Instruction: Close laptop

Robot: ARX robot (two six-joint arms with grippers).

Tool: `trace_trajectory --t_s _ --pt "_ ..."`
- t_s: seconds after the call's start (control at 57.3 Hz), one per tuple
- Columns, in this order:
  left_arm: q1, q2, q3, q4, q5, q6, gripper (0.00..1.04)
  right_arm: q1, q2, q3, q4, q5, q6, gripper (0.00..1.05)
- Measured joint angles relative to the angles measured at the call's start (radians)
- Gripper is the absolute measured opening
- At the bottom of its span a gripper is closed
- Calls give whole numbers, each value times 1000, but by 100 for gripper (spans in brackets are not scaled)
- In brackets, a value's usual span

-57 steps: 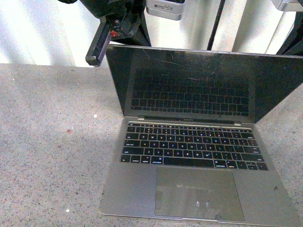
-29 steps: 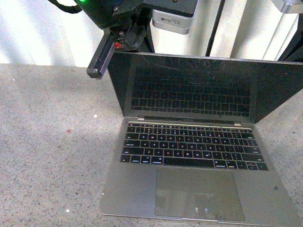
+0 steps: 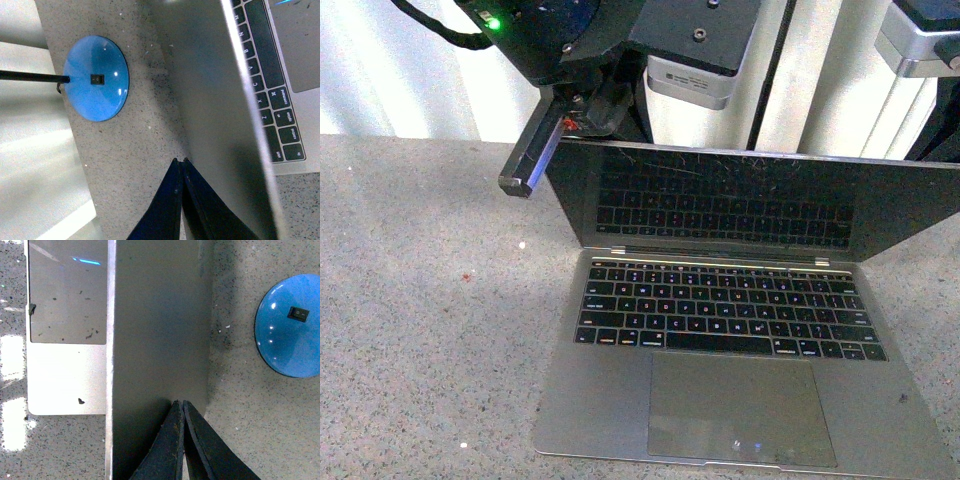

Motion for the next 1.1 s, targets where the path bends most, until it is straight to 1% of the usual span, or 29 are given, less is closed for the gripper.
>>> trace_trajectory --t_s 0.384,1.1 --pt "-35 0 -65 18 -22 45 4 29 0 -27 -10 -8 19 3" --pt "-55 5 -193 152 -7 29 4 53 23 -124 84 -32 40 3"
